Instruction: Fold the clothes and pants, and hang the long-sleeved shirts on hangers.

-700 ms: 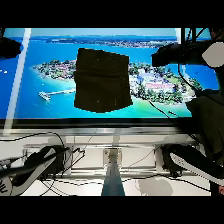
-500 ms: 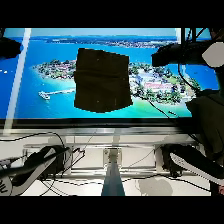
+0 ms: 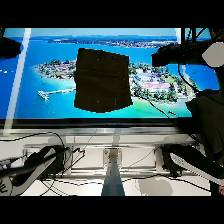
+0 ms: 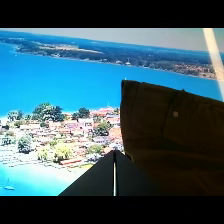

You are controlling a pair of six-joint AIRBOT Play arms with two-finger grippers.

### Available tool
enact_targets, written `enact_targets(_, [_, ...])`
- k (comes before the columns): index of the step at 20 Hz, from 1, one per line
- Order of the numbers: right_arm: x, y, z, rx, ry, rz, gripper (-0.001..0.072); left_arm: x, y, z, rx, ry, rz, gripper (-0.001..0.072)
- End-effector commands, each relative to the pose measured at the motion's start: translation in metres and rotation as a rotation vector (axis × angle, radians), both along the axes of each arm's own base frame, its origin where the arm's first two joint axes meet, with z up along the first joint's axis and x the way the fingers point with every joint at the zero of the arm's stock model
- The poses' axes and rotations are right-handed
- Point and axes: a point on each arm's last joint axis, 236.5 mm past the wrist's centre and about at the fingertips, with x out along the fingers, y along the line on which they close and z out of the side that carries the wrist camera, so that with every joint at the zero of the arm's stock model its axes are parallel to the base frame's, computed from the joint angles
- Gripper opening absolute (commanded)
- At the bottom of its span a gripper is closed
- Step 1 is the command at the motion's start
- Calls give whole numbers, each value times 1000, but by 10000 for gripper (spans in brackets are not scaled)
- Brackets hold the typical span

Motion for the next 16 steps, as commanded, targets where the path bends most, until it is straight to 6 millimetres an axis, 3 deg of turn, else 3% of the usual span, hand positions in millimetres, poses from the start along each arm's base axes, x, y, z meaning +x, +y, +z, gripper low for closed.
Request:
enact_targets(1, [0, 1, 0, 1, 1, 1, 44, 0, 0, 0, 1, -1, 0, 13])
enact_targets(5, [12, 1, 9, 7, -64, -6, 44, 0, 0, 0, 1, -1, 0, 13])
enact_targets(7, [30, -22, 9, -80, -118, -39, 44, 0, 0, 1, 1, -2, 1, 13])
enact_targets(9, [36, -66, -26, -179, -7, -117, 43, 1, 1, 0, 1, -4, 3, 13])
enact_targets(11, [26, -99, -90, -171, 234, -180, 42, 2, 1, -1, 0, -2, 4, 13])
enact_targets(12, [13, -99, -126, -117, 376, -143, 42, 3, 1, -2, -1, 1, 4, 13])
enact_targets(13, [-3, -86, -154, -9, 500, -74, 42, 3, 2, -3, -2, 2, 4, 13])
enact_targets(15, [-29, -39, -180, 322, 679, 55, 46, 3, 2, -3, -3, 4, 4, 13])
enact_targets(16, [-32, -21, -187, 462, 728, 57, 152, 3, 2, -3, -3, 4, 4, 13])
